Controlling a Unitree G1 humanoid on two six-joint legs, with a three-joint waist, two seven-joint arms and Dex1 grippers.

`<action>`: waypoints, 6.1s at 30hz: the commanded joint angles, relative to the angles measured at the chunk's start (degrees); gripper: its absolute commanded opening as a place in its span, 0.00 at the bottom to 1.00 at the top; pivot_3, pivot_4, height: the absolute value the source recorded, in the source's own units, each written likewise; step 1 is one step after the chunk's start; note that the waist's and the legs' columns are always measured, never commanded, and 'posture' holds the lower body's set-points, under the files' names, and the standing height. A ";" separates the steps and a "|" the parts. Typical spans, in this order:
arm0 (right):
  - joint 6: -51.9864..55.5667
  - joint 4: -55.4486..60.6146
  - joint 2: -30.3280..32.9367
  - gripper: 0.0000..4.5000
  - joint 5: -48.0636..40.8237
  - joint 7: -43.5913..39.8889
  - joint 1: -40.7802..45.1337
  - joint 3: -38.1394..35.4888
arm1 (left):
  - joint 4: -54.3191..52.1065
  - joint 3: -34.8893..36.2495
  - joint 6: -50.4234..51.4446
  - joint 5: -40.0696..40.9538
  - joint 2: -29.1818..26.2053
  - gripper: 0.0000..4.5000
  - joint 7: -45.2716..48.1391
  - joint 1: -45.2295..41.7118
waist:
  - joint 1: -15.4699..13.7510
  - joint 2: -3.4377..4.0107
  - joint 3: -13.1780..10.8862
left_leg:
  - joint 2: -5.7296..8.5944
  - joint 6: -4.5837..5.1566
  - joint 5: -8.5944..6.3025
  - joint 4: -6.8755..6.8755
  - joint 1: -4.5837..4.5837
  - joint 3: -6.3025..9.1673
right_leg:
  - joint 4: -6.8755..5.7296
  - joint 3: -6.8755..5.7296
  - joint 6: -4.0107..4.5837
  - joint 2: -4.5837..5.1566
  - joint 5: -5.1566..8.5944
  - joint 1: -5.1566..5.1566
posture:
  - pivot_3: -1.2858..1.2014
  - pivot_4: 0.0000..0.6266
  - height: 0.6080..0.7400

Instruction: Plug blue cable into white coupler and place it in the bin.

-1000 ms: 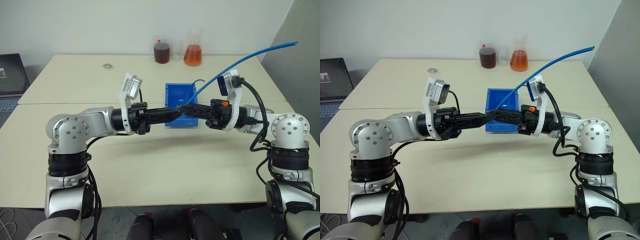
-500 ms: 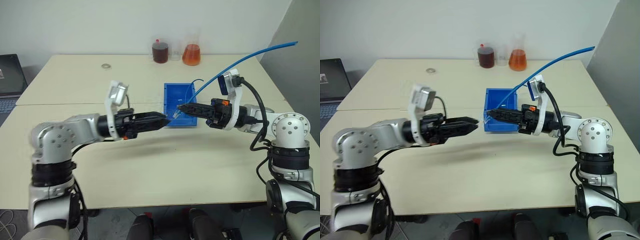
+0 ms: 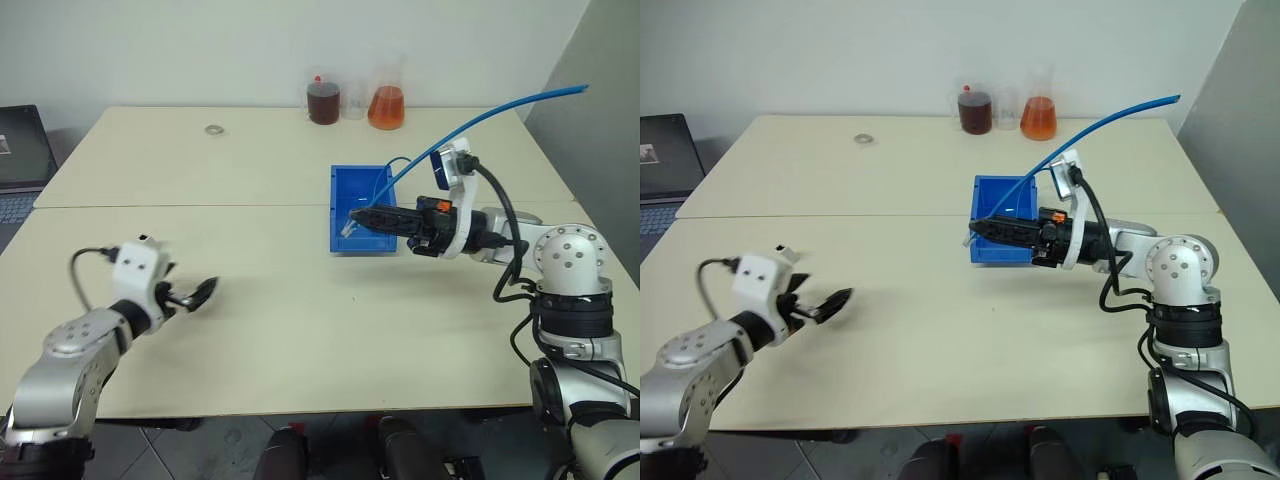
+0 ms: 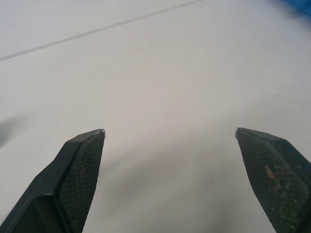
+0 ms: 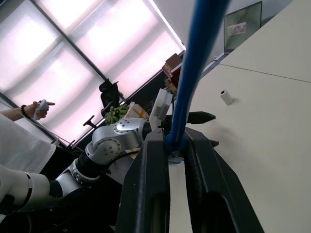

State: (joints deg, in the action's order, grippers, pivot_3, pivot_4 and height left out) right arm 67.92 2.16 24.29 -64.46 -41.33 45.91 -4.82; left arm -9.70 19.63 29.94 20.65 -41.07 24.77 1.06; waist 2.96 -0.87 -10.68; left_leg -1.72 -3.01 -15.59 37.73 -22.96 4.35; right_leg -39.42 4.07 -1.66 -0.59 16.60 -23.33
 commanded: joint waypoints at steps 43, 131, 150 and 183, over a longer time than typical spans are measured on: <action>0.94 6.15 0.13 0.03 -1.40 5.06 -1.29 -3.84 | 84.33 -10.21 -33.39 -19.68 -8.11 1.00 17.83 -49.74 | 0.29 -0.04 0.01 | 0.09 0.01 0.00 0.17 0.02 0.11 | -0.52 -0.27 0.03 0.02 0.02 -0.04 | 0.52 0.24 1.00; -14.86 12.66 6.81 0.03 17.61 -4.86 -6.24 9.67 | 30.80 -34.22 -28.60 -15.53 6.60 0.17 61.58 -37.98 | 0.55 -0.04 0.02 | 0.02 0.09 0.05 0.26 0.08 0.11 | -0.62 -0.14 0.07 -0.16 0.04 0.00 | 0.52 0.24 1.00; -37.37 7.46 0.56 0.03 39.85 -10.94 -10.59 24.58 | 35.70 -37.39 -35.09 -20.75 8.77 0.17 54.14 -37.58 | 0.26 -0.05 0.03 | 0.06 0.07 0.06 0.34 0.16 0.17 | -0.61 -0.19 0.07 -0.12 0.04 0.12 | 0.52 0.24 1.00; -49.99 -7.82 -4.05 0.03 53.99 -18.79 -9.02 29.47 | 32.37 -36.99 -32.60 -19.81 7.13 0.17 54.05 -36.16 | 0.33 -0.04 0.04 | 0.05 0.07 0.06 0.34 0.21 0.18 | -0.67 -0.19 0.07 -0.13 0.03 0.12 | 0.52 0.24 1.00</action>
State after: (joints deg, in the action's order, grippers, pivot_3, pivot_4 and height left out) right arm 18.62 -4.94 20.19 -11.76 -59.25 36.32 23.89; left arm 23.17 -17.00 -3.04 1.59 -32.94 78.93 -36.10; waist 3.29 -0.91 -10.64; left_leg -1.67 -2.94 -15.53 38.07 -22.74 4.53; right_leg -40.09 3.88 -1.58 -0.72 16.63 -23.20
